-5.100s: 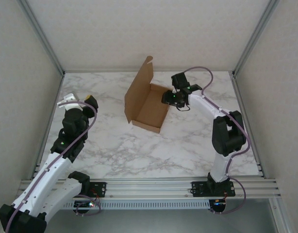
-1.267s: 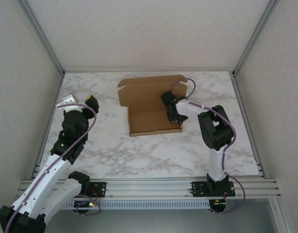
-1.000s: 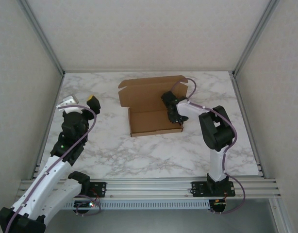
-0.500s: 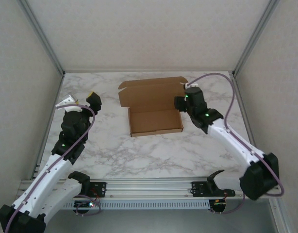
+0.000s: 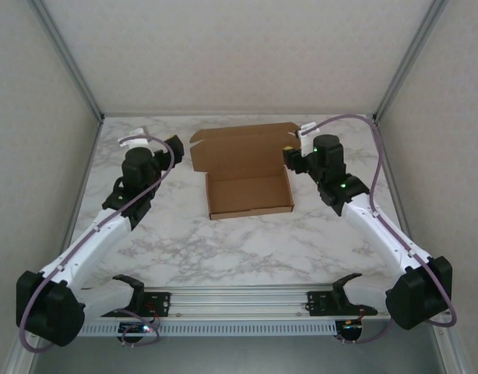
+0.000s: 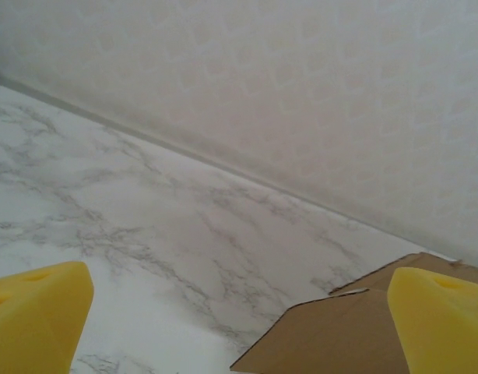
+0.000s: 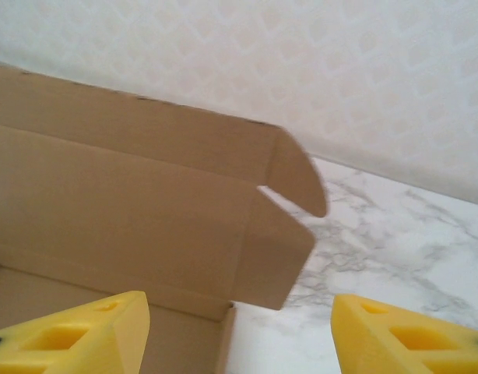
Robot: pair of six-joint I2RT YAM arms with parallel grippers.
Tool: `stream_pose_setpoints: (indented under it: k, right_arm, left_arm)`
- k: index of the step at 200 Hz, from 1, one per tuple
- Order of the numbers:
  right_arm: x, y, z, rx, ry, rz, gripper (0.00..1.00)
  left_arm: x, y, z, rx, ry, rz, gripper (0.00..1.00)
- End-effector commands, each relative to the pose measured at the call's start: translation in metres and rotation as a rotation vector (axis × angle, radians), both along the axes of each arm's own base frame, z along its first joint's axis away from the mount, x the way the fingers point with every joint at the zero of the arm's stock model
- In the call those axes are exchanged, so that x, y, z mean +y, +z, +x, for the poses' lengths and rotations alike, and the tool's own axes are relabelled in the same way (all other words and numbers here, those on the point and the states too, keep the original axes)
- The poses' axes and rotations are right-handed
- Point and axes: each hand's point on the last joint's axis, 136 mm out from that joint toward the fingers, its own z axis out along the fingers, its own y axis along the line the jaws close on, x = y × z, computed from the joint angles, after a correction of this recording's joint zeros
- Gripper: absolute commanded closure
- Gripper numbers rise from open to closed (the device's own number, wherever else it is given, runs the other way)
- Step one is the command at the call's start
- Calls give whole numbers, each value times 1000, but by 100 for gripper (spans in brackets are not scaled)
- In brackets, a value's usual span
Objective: Fold the paper box
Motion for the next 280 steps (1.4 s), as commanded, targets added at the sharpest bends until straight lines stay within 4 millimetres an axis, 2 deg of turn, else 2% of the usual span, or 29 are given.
stream_pose_setpoints:
  k: [1,30,51,77,91,111,125,167,188,236,280]
  right_arm:
    - [-18,5,11,-91,11,-11,36]
    - [-47,-6,25,-134,-18,31,37]
    - [-61,-19,33,-148,-11,22,36]
    - [-69,-28,38,-147,66,56,36]
    - [-69,-36,38,-132,130,61,36]
    - [-67,-57,40,-91,188,-19,36]
    - [-69,-63,41,-83,206,-9,35]
    - [-61,-61,47,-59,259,72,32]
    - [-52,-61,44,-44,322,95,29]
    - [-34,-64,34,-62,448,90,30]
    - [-40,-68,53,-86,386,38,31]
  left_arm:
    - [0,16,8,-42,-6,-4,3]
    - [-1,-4,13,-11,-13,2,4]
    - [2,-11,8,-24,-7,-10,4]
    - [-2,-14,8,-24,-26,-24,3]
    - [-2,-15,8,-21,-26,-22,3]
    - [1,-17,10,-16,-19,-24,3]
    - [3,-19,11,-12,-11,-26,3]
    - [6,-24,15,-1,-9,-48,3]
    - [5,-27,17,4,-19,-58,3]
    - [2,-31,19,12,-41,-77,3]
    - [-1,-39,25,36,-58,-96,3]
